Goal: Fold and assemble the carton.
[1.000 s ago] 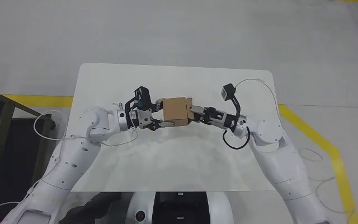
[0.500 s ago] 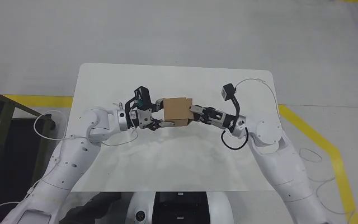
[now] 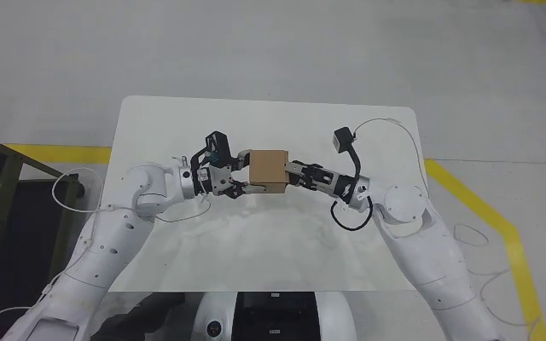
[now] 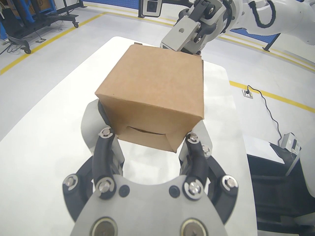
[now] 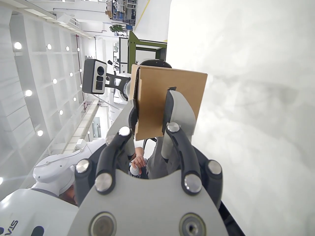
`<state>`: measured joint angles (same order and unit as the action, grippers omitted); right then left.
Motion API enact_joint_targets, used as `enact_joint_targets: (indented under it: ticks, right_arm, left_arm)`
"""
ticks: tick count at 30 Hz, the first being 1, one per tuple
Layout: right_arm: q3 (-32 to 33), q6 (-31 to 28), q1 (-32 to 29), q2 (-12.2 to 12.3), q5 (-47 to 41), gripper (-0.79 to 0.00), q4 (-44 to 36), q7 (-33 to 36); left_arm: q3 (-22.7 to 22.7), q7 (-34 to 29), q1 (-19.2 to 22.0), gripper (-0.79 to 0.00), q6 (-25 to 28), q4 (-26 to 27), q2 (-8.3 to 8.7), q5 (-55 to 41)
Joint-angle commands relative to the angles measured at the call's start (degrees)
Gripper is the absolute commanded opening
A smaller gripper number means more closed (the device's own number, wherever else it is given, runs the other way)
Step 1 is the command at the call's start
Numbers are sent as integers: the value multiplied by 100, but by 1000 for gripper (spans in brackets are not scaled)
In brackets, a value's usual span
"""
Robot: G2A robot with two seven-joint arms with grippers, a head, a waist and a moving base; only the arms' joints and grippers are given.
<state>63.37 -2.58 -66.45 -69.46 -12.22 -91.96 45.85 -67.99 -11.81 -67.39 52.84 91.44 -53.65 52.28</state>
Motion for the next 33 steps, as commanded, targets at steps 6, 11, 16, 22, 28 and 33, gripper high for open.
enact_joint_targets:
  ticks: [6,11,16,22,28,33]
  right_arm:
    - [78,-77,-90,20,8,-434,-135,-104]
    - [173,-219,-187,40,-44,-431,-245,-139]
    - [210,-416,-229,47,-131,-419,-307,-122]
    - [82,-511,-148,29,-213,-419,-273,2]
    - [41,-512,-17,8,-234,-314,-120,-136]
    - [291,-576,-161,42,-273,0,-75,-383]
  left_arm:
    - [25,-28,27,-409,8,-43,-9,-27]
    - [28,-32,34,-409,13,-53,-13,-30]
    - [27,-25,30,-409,28,-55,-15,-30]
    - [40,-50,22,-409,36,-51,-18,-15]
    - [44,-80,22,-406,18,-68,-20,-16]
    - [29,-126,11,-403,8,-166,-16,-31]
